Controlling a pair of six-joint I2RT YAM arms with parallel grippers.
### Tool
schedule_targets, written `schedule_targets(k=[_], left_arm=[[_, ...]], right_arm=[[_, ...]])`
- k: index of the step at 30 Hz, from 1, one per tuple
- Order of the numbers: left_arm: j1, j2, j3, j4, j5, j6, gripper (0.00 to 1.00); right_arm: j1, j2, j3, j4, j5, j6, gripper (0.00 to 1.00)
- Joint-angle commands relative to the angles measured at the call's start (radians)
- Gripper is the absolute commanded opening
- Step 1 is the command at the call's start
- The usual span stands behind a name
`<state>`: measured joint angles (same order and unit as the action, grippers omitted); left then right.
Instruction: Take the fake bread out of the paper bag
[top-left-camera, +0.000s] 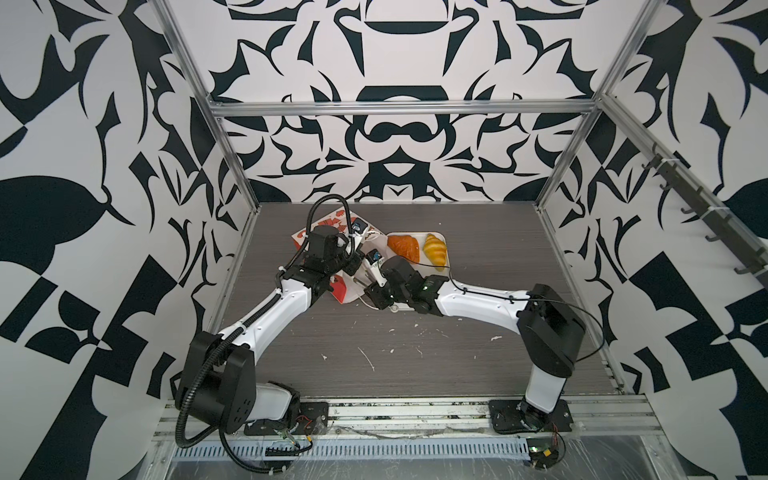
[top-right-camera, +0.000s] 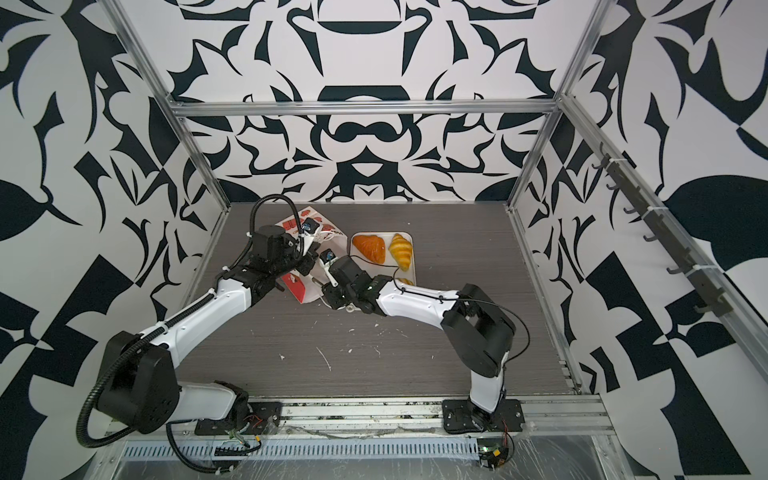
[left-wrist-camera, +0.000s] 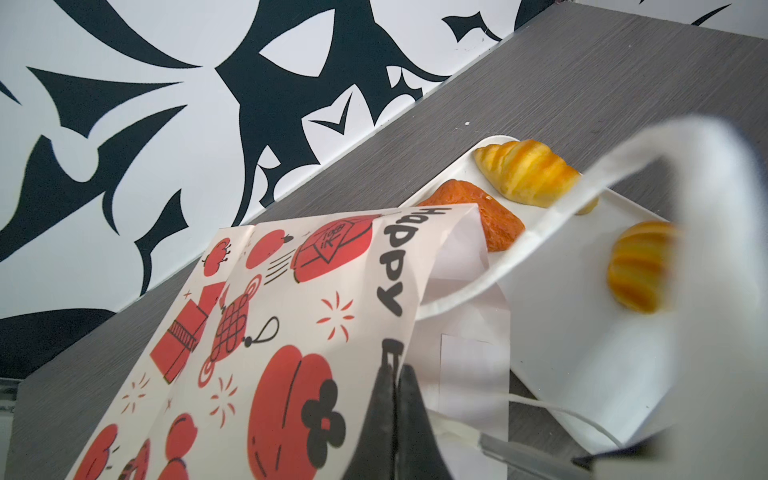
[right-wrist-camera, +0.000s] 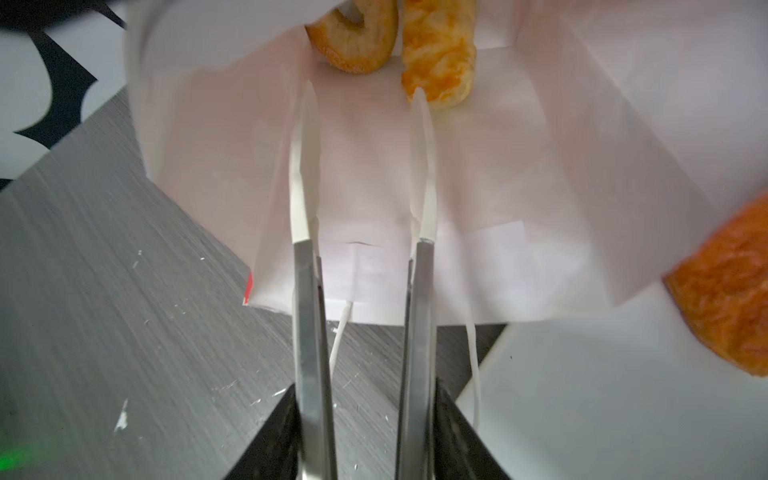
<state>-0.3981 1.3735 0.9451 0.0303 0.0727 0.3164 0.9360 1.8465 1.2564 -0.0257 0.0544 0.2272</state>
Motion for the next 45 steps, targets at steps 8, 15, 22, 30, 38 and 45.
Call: schedule_targets(k=[8, 15, 22, 30, 38, 45], left_arm=[[0.003, -0.030, 0.059, -0.033, 0.040, -0.017, 0.00], [0.003, -0.038, 0.062, -0.046, 0.051, -0.019, 0.00], [0.003, -0.037, 0.065, -0.041, 0.067, -0.030, 0.00], [0.003, -0.035, 0.075, -0.044, 0.089, -0.042, 0.00], [0.003, -0.036, 0.078, -0.041, 0.104, -0.051, 0.00], [0.002, -0.043, 0.072, -0.041, 0.111, -0.054, 0.00]], right_arm=[[0.024, 0.070, 0.061, 0.073, 0.228, -0.101, 0.50], [0.026, 0.101, 0.096, 0.096, 0.280, -0.109, 0.50], [0.027, 0.148, 0.150, 0.079, 0.297, -0.120, 0.50], [0.025, 0.189, 0.193, 0.070, 0.297, -0.105, 0.50], [0.014, 0.221, 0.228, 0.060, 0.290, -0.092, 0.50], [0.005, 0.273, 0.288, 0.029, 0.291, -0.077, 0.49]])
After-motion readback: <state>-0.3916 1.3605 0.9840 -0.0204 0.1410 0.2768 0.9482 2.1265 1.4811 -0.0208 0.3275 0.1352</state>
